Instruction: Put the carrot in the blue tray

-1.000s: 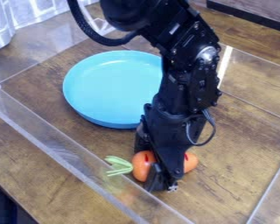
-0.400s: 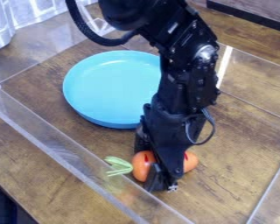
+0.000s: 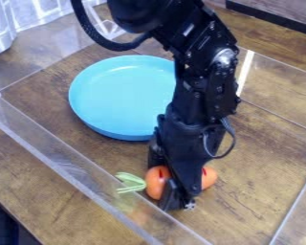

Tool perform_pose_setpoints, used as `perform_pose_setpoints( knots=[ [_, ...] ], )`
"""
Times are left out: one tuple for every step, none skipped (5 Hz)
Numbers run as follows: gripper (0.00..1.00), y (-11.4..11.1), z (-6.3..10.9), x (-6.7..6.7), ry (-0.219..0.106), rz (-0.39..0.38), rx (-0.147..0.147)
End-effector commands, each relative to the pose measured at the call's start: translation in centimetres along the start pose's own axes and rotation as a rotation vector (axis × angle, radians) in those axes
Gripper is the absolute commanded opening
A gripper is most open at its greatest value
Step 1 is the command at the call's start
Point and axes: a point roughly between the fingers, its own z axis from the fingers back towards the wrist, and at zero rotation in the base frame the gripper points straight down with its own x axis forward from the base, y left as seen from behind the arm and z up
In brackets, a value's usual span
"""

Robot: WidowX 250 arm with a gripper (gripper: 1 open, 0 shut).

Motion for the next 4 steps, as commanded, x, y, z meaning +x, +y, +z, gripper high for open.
perform_pose_setpoints(
  knots=[
    [0.0,-0.43,0.01,-0.66,0.01,-0.01,-0.019],
    [0.0,-0.52,0.01,-0.74,0.01,-0.014,-0.025],
    [0.0,-0.61,0.05,-0.81,0.009,-0.017,-0.03],
    [0.0,-0.16,0.98,-1.03,0.018,-0.018,-0.019]
  ],
)
